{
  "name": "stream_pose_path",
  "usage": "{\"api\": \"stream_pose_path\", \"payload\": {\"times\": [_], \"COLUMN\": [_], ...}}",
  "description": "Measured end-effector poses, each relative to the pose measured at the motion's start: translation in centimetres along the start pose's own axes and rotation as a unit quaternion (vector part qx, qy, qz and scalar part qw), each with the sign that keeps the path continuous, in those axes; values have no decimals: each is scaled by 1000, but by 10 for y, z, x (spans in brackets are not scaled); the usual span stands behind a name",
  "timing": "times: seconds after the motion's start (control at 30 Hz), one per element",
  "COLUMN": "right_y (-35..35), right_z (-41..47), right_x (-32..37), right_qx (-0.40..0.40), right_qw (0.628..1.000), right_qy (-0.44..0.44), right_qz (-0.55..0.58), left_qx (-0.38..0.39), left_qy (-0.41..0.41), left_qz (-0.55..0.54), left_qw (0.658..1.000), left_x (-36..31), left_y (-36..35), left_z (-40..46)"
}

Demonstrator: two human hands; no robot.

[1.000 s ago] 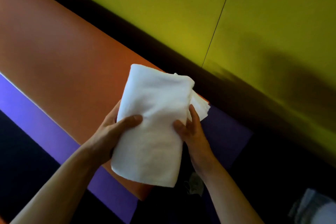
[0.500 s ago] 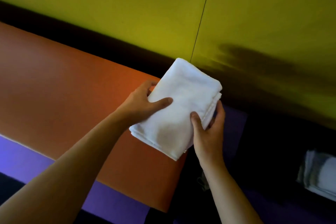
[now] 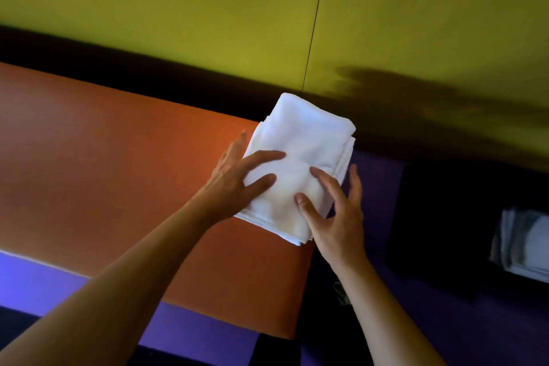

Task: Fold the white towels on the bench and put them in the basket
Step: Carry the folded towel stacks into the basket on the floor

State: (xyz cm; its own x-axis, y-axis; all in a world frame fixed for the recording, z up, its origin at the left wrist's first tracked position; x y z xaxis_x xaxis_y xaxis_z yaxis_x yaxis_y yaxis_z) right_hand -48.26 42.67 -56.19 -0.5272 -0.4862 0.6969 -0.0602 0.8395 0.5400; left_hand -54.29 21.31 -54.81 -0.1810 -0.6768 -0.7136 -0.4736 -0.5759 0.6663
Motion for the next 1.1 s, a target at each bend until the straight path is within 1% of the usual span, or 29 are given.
{"api": "stream_pose_path", "payload": {"times": [0.07,0.1,0.23,0.3,0.47,0.63,0.8,0.93,1.1], "right_y": [-9,-13,-18,-18,-15,2,24,56,124], "right_z": [6,9,20,20,9,0,-1,-2,0], "right_x": [1,1,-3,-6,-12,-28,-43,-57,-98], "right_qx": [71,97,145,159,151,126,121,115,83], "right_qw": [996,992,983,979,977,978,975,971,969], "right_qy": [-60,-77,-78,-72,-69,-87,-89,-82,-74], "right_qz": [6,21,82,101,137,139,162,193,222], "left_qx": [30,35,66,61,-4,-67,-156,-163,-126], "left_qy": [36,44,32,39,41,80,91,65,48], "left_qz": [-69,-85,-98,-111,-126,-198,-190,-181,-206], "left_qw": [997,995,992,991,991,975,965,968,969], "left_x": [12,17,26,24,9,-13,-38,-67,-131], "left_y": [-6,-7,-6,-10,-26,-55,-84,-102,-140], "left_z": [3,5,13,9,-4,-27,-30,-18,13]}}
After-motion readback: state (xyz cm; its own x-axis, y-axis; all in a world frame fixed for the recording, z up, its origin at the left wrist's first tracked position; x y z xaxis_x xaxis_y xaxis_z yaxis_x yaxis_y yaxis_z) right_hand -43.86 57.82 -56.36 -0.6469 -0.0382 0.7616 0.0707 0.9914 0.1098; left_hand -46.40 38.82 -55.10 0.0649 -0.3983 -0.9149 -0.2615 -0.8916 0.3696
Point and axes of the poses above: each hand's wrist, its own z-axis towards the middle knuckle, its own y-axis out of the back of the hand, x = y × z, the point moved 1 cm from there along z, towards the middle knuckle, and after that the axes turned 14 degrees about -y, right-handed, at the moved point
